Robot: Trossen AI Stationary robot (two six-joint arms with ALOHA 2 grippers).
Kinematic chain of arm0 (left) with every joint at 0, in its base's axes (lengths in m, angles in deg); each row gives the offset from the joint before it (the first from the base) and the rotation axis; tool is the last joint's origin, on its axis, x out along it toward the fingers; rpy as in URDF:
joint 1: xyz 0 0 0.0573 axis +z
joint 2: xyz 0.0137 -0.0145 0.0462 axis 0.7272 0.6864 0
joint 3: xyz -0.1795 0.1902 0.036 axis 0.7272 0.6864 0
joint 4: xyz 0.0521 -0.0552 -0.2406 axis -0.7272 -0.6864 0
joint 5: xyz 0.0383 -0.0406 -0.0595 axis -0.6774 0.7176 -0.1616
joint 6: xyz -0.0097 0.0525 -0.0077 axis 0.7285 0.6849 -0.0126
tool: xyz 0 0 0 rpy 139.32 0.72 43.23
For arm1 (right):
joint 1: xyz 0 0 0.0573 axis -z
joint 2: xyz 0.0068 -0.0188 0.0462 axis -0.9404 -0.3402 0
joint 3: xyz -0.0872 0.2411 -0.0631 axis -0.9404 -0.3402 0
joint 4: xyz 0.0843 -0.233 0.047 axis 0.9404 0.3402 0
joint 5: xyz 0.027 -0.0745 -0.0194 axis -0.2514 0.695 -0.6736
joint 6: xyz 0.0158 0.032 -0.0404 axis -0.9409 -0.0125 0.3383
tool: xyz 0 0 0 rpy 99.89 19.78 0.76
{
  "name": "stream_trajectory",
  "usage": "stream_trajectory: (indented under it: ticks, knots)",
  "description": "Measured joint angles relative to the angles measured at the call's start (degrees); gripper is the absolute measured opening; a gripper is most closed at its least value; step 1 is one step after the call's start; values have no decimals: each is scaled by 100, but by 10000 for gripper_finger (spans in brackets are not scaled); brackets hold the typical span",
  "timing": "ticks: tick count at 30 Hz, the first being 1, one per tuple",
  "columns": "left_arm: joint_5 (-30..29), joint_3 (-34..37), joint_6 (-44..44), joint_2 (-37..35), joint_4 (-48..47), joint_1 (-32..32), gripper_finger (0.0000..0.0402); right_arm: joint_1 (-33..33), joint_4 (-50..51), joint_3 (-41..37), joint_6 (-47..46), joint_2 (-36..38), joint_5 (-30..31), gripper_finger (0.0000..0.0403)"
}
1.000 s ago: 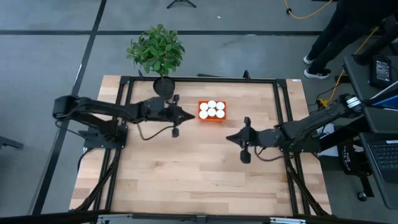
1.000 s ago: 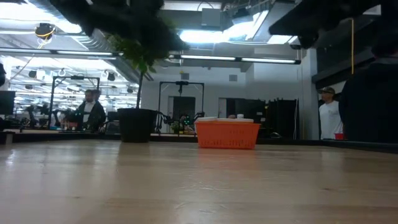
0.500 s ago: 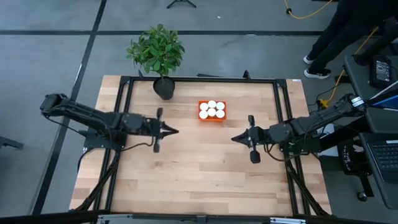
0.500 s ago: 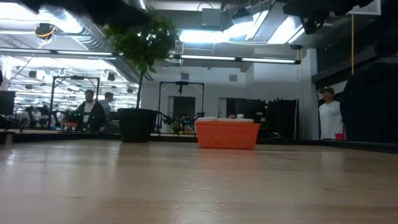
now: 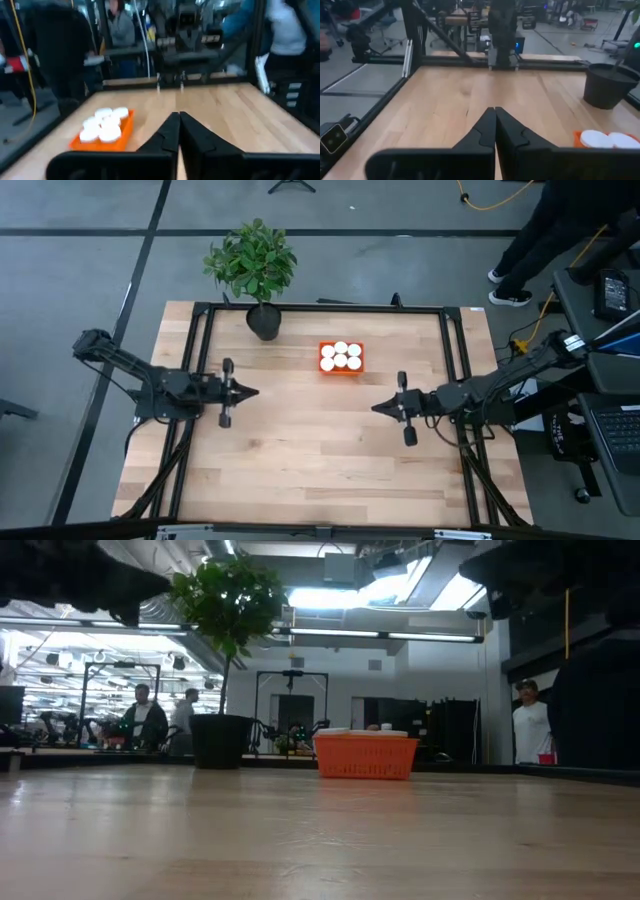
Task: Pick and place pill bottles into a basket
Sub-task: Return to Home Position
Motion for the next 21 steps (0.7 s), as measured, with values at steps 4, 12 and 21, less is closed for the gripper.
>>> stream_trajectory:
  ticks: [4,12,21]
  knots:
    - [-176,271,479,-763,-98,-172,3,23,91,-131,70,340,-1,2]
    - [-232,642,670,-1701,-479,-19,2,312,503,-124,601,1423,-929,2]
    - [592,644,760,-1939,-674,860,2,1186,1475,-124,471,2408,-1936,3]
